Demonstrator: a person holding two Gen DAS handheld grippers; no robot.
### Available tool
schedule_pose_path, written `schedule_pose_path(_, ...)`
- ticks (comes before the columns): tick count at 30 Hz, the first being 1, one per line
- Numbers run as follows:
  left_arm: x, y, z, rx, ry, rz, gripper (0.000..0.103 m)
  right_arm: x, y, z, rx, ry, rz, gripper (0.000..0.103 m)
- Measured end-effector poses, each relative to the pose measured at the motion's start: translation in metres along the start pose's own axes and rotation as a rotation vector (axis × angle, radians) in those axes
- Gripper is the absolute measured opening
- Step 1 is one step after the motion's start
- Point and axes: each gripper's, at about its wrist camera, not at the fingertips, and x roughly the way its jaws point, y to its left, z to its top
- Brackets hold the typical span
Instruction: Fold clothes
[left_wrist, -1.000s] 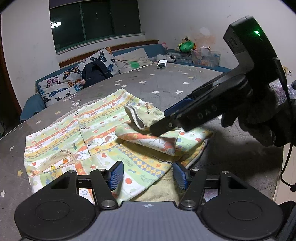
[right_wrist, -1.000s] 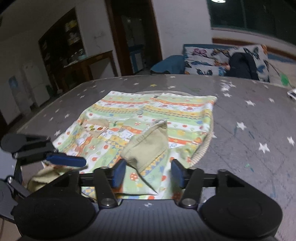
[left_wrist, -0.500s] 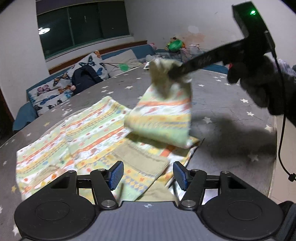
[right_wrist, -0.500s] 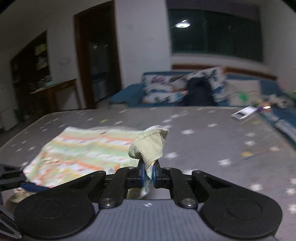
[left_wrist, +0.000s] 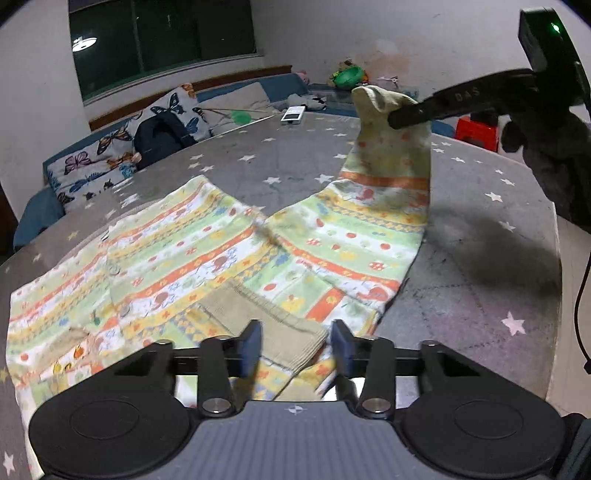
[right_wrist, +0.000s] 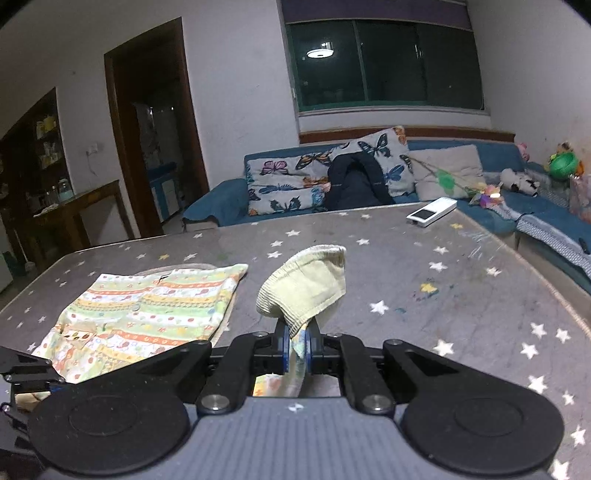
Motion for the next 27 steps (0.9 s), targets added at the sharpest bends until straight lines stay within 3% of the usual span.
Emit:
schedule_pose_path(4,-0.004,0.008,0.001,-0.047,-0.023,-0.008,0.009,0.003,0.000,-0.002,0.025,0.012,0.026,0.007)
schedule_pose_path(7,-0.021,0.024,0.000,-0.126,-0.083,0.027,0.008,0.002,0.006,0.001,0.029,0.017,0.062,0.007)
schedule_pose_path(14,-0.110,0.095,-0.018,-0.365,-0.263,0.228,0.007,0.008,0.045,0.010,0.009,0.037,0.207,0.007)
schedule_pose_path(20,-0.186,0.148,-0.044,-0.489,-0.367,0.428,0.007,0.030,0.113,0.020,-0.041,0.056,0.384,0.007)
schedule_pose_path(27,-0.234,0.183,-0.072,-0.583,-0.416,0.540,0.007,0.051,0.195,0.007,-0.183,0.116,0.503,0.007)
